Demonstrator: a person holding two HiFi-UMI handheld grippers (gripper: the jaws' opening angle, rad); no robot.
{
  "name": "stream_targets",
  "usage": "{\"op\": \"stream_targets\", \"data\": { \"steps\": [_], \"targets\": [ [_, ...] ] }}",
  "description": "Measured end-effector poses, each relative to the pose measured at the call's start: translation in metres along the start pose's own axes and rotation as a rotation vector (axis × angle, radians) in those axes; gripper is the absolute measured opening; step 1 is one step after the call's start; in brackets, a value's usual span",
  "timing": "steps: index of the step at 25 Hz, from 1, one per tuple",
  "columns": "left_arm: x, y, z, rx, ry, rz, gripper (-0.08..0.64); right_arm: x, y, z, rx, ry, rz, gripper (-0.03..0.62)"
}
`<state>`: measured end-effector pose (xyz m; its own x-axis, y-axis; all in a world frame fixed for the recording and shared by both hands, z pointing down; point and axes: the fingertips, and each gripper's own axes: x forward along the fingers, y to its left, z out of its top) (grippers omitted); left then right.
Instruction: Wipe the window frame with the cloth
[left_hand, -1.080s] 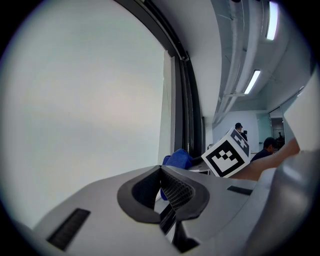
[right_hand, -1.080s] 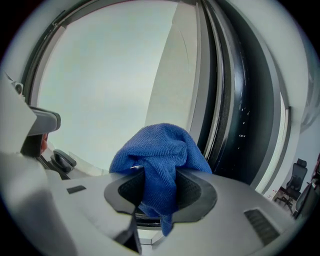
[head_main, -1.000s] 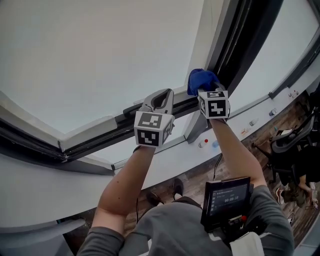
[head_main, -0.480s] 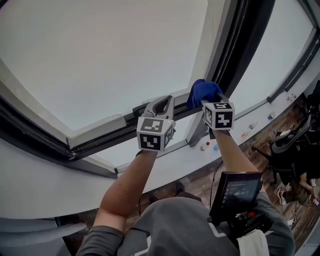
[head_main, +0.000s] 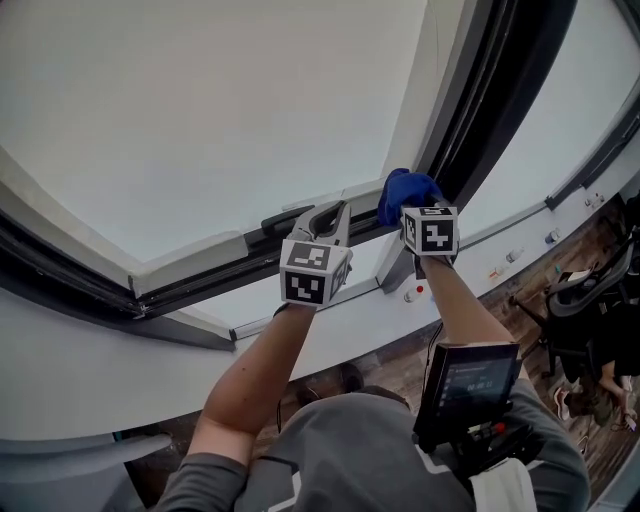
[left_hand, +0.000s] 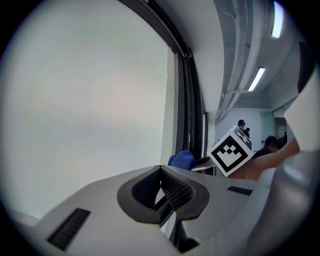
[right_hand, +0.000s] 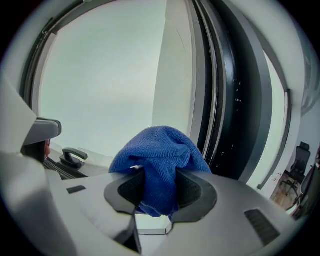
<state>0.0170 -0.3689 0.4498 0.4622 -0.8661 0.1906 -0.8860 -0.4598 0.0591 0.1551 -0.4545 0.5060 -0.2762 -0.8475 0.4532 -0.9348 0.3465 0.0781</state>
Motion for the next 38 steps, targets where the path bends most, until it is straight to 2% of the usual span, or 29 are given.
{"op": "stream_targets", "data": {
  "steps": [5, 12, 17, 24, 29, 38],
  "targets": [
    [0.027, 0.001, -0.016, -0.003, 0.044, 0.019, 0.009, 0.033, -0.017, -0.017, 0.016, 0.042, 0.002, 0.149],
    [0.042, 0.008, -0.024, -0.034, 0.051, 0.075, 0.009, 0.051, -0.011, -0.023, 0.024, 0.054, 0.083, 0.149],
    [0.029, 0.026, -0.032, -0.042, 0.065, 0.144, 0.010, 0.054, 0.017, -0.023, -0.018, 0.057, 0.169, 0.149],
    [-0.022, 0.066, -0.031, -0.061, 0.036, 0.256, 0.010, 0.050, 0.073, -0.022, -0.034, 0.068, 0.261, 0.149],
    [-0.058, 0.090, -0.029, -0.028, 0.023, 0.306, 0.009, 0.046, 0.114, -0.021, -0.044, 0.075, 0.302, 0.149],
    [-0.112, 0.127, -0.037, -0.088, 0.010, 0.377, 0.010, 0.038, 0.179, -0.019, -0.065, 0.086, 0.385, 0.149]
  ]
}}
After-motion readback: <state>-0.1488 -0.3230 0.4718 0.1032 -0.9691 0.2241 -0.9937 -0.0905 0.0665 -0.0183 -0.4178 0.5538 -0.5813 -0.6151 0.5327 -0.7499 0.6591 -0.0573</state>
